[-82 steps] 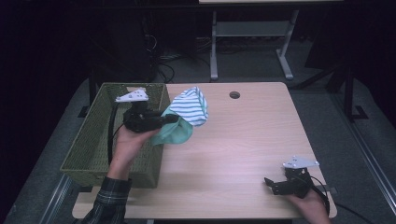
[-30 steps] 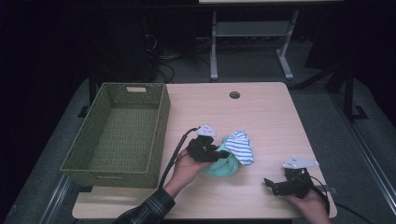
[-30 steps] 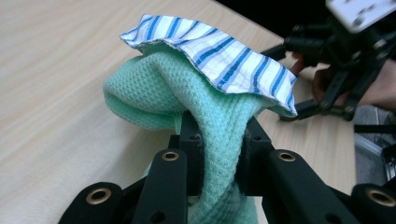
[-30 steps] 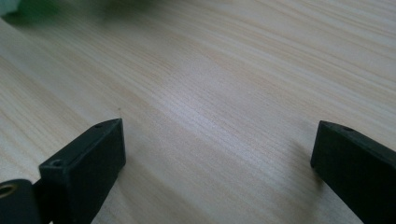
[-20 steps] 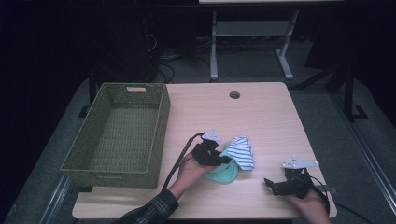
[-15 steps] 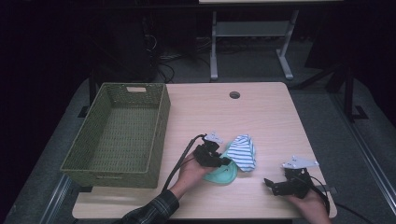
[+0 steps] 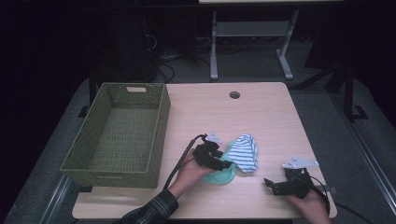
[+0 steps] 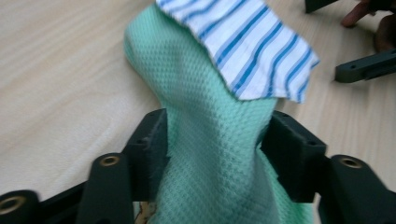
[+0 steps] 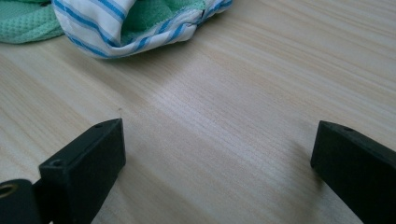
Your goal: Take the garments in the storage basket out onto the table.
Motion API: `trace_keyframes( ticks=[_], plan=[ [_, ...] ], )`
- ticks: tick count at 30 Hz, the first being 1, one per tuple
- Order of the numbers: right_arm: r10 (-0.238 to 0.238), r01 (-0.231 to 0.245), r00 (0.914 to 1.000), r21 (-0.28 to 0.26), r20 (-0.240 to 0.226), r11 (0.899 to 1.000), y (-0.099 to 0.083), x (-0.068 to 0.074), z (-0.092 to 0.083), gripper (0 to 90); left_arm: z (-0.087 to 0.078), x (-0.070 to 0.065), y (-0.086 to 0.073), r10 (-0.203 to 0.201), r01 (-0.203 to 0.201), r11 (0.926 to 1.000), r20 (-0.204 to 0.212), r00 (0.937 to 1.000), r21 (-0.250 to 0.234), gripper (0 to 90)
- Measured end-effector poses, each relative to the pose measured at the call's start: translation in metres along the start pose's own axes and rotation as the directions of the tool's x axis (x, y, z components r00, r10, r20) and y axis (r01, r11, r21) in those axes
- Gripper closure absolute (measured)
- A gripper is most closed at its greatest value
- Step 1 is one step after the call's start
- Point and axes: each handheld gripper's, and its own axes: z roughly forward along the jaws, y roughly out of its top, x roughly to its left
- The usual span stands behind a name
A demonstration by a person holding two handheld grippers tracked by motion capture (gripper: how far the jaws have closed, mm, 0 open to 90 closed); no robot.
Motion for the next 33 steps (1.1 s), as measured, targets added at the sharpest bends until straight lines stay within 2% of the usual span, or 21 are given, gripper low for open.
trace_keyframes(
  ticks=[1, 4, 7, 10, 12, 17, 21, 24, 27, 33],
  plan=[
    [-0.001, 0.001, 1.0, 0.0, 0.0, 1.0, 0.0, 0.0, 0.0, 2.7, -0.006, -0.001, 0.002, 0.016, -0.016, 0.9998, -0.011, 0.9998, -0.012, 37.5],
    [-0.002, 0.002, 1.0, 0.0, -0.002, 1.0, 0.0, 0.0, 0.0, 2.7, -0.017, -0.006, 0.006, 0.03, -0.031, 0.9984, -0.02, 0.9993, -0.046, 37.5],
    [-0.002, 0.002, 1.0, 0.0, -0.002, 1.0, 0.0, 0.0, 0.0, 2.7, -0.025, -0.014, 0.012, 0.05, -0.05, 0.9946, -0.004, 0.9987, -0.091, 47.2],
    [-0.002, 0.002, 1.0, 0.0, -0.002, 1.0, 0.0, 0.0, 0.0, 2.7, -0.026, -0.024, 0.018, 0.08, -0.078, 0.9911, 0.019, 0.9966, -0.108, 58.1],
    [-0.002, 0.002, 1.0, 0.0, -0.002, 1.0, 0.0, 0.0, 0.0, 2.7, -0.022, -0.03, 0.022, 0.1, -0.097, 0.9911, 0.031, 0.9945, -0.092, 60.7],
    [-0.002, 0.002, 1.0, 0.0, -0.002, 1.0, 0.0, 0.0, 0.0, 2.7, -0.005, -0.043, 0.027, 0.124, -0.119, 0.9907, 0.07, 0.9898, -0.066, 59.3],
    [-0.002, 0.002, 1.0, 0.0, -0.002, 1.0, 0.0, 0.0, 0.0, 2.7, 0.01, -0.052, 0.031, 0.14, -0.136, 0.9894, 0.088, 0.9862, -0.052, 58.1],
    [-0.002, 0.002, 1.0, 0.0, -0.002, 1.0, 0.0, 0.0, 0.0, 2.7, 0.022, -0.058, 0.034, 0.153, -0.15, 0.9879, 0.087, 0.9844, -0.037, 55.8],
    [-0.003, 0.003, 1.0, 0.0, -0.003, 1.0, 0.0, 0.0, 0.0, 2.7, 0.033, -0.056, 0.033, 0.163, -0.163, 0.9866, 0.066, 0.9843, -0.01, 52.4],
    [-0.005, 0.005, 1.0, 0.0, -0.003, 1.0, 0.0, 0.0, 0.0, 2.7, 0.05, -0.047, 0.028, 0.142, -0.145, 0.9882, 0.059, 0.9881, 0.049, 50.3]
  ],
)
